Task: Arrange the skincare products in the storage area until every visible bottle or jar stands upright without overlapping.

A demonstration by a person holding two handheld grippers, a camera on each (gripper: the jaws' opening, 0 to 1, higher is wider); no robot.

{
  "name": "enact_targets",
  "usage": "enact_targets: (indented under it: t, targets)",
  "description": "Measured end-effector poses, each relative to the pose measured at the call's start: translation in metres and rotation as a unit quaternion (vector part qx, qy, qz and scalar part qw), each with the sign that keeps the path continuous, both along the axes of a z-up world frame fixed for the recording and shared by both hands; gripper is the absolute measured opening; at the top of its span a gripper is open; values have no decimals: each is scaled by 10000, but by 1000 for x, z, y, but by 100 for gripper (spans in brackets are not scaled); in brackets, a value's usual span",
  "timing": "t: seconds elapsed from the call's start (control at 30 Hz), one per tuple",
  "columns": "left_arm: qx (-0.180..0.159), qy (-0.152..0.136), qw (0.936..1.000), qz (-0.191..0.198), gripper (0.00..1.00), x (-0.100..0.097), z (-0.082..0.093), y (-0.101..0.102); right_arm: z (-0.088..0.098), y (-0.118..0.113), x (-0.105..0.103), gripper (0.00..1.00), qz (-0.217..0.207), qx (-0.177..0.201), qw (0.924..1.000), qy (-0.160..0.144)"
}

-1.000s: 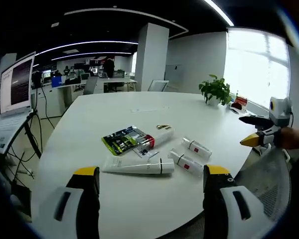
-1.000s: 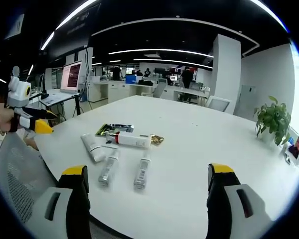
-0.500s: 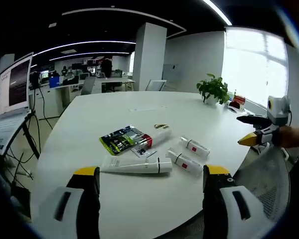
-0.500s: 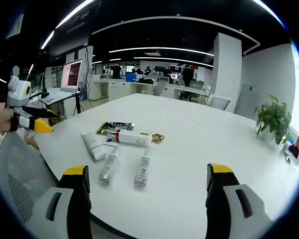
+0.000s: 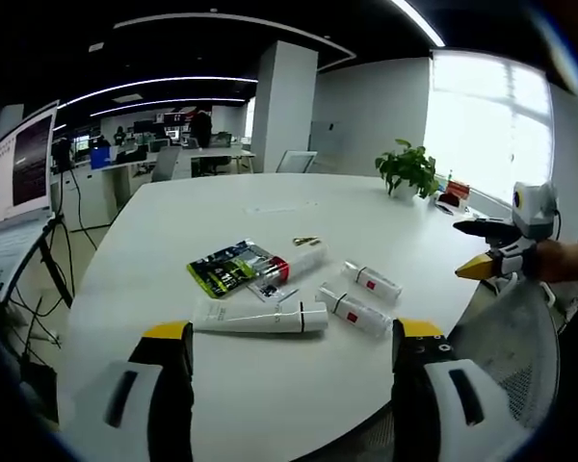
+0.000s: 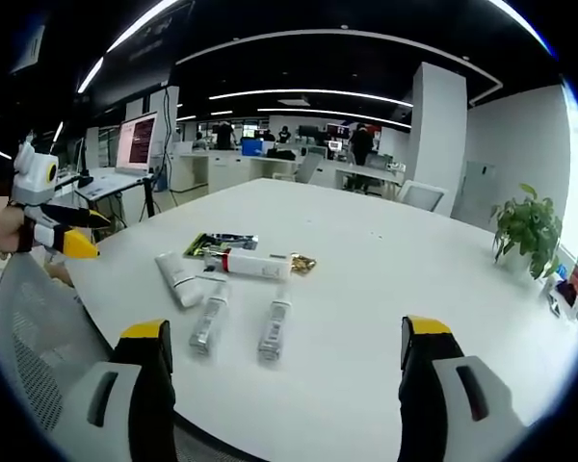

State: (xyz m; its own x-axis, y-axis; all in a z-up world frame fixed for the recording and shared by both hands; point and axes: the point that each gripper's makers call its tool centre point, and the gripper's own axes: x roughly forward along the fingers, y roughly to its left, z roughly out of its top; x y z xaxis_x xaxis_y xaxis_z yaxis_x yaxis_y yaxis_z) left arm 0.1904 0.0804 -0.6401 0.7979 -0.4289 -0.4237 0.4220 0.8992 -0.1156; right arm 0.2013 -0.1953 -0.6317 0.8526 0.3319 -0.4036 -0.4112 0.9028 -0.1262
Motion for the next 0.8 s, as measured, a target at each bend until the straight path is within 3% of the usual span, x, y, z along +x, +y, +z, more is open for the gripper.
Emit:
enact_targets:
  t: [0.8]
  targets:
    - [-50, 24, 10000, 7, 76, 0, 1, 0, -11, -1, 2, 96, 3, -136, 9997, 187]
